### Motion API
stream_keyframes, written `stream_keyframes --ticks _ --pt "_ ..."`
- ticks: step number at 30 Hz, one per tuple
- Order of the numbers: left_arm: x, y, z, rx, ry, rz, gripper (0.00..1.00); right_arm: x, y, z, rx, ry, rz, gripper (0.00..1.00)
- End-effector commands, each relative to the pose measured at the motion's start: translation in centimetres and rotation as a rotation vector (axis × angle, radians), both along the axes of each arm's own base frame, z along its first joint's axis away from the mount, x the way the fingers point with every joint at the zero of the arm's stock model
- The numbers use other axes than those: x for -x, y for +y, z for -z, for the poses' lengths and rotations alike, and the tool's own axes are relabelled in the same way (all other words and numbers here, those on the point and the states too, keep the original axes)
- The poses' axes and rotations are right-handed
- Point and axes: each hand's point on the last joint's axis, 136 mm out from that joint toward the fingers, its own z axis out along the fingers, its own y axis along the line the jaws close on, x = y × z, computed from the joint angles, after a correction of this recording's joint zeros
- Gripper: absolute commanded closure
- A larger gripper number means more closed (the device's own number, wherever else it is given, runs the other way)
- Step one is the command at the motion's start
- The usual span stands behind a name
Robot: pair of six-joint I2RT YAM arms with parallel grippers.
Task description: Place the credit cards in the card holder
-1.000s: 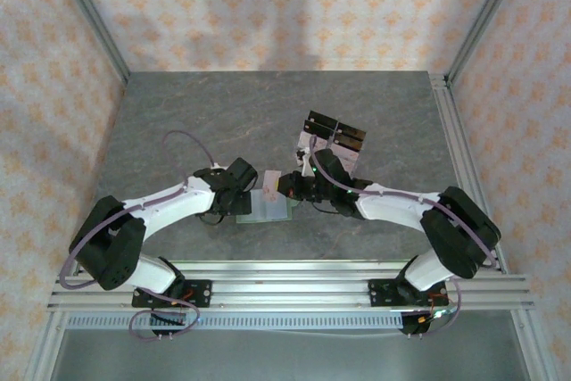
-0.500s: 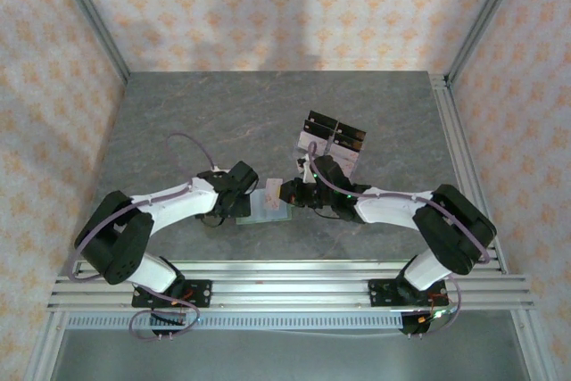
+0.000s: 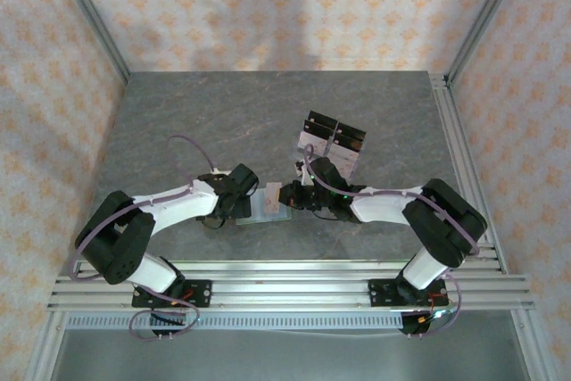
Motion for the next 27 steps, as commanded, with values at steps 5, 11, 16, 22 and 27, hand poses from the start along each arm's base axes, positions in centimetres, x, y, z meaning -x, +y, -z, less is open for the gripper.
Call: stream_keyframes --ticks 5,11,16,22,27 --pt "1.3 1.8 0.9 -0.076 0.028 -0.024 0.0 0.5 0.7 -0.2 -0.042 -0.073 -0.068 1.0" --pt "1.3 2.2 0.4 -0.099 0.026 -0.029 0.0 0.5 0.9 0.7 -0.019 -0.093 -0.094 1.0" --pt "1.5 2.4 0.4 -0.103 0.031 -0.035 0.0 0.5 0.9 1.6 -0.009 -0.089 -0.101 1.0" --pt "1.6 2.5 0.5 -0.112 0.037 -0.036 0.0 0.5 1.0 2.5 -0.014 -0.073 -0.102 1.0" --pt "1.6 2.5 0.4 -0.119 0.038 -0.034 0.0 0.3 0.9 2.8 -0.05 -0.055 -0.091 1.0"
